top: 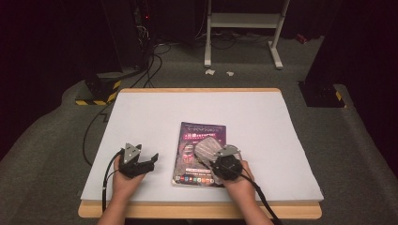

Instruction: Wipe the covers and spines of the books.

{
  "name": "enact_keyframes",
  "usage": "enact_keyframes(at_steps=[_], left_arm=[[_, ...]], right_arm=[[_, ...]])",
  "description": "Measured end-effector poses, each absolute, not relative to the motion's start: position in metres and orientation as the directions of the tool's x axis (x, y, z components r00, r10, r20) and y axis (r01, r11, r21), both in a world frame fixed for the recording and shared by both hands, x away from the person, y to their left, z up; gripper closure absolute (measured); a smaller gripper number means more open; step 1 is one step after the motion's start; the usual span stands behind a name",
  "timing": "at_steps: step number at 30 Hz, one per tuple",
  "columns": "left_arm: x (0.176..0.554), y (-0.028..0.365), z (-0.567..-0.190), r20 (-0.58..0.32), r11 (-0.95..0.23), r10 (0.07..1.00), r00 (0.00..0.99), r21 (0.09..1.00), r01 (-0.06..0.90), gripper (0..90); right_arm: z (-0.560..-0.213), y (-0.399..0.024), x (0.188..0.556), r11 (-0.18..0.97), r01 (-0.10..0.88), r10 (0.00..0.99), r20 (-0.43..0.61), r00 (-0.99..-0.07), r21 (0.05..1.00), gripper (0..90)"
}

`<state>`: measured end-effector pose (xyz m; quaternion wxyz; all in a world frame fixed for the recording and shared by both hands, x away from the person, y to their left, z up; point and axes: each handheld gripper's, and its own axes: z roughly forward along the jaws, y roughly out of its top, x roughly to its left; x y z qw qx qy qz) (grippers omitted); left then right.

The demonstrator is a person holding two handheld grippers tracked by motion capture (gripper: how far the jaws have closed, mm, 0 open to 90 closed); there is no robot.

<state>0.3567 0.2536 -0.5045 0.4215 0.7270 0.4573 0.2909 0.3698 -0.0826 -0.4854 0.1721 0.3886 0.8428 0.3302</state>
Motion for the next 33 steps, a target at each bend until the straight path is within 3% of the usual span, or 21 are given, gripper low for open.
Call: enact_keyframes(at_steps=[1, 7, 12, 17, 26, 33], left_arm=[[0.357, 0.254, -0.505, 0.036, -0.226, 0.91, 0.413, 0.879, 0.42, 19.9], [0.356, 0.256, -0.504, 0.021, -0.212, 0.909, 0.417, 0.884, 0.417, 19.8], [0.356, 0.256, -0.504, 0.019, -0.211, 0.908, 0.419, 0.884, 0.417, 19.7], [0.356, 0.255, -0.504, 0.021, -0.212, 0.909, 0.417, 0.884, 0.416, 19.7], [0.356, 0.253, -0.504, 0.044, -0.234, 0.907, 0.418, 0.88, 0.414, 20.0], [0.356, 0.253, -0.504, 0.043, -0.232, 0.908, 0.417, 0.879, 0.416, 20.0]], right_arm=[[-0.486, -0.057, 0.372, 0.512, 0.515, 0.734, -0.039, -0.678, 0.688, 68.6], [-0.486, 0.008, 0.369, 0.581, 0.436, 0.64, -0.055, -0.766, 0.687, 68.5], [-0.487, 0.01, 0.371, 0.581, 0.432, 0.632, -0.047, -0.774, 0.69, 68.5], [-0.487, -0.021, 0.371, 0.563, 0.457, 0.667, -0.052, -0.743, 0.689, 68.5], [-0.486, -0.12, 0.375, 0.443, 0.568, 0.808, -0.034, -0.588, 0.694, 68.5], [-0.485, -0.127, 0.38, 0.434, 0.579, 0.819, -0.035, -0.572, 0.69, 68.3]])
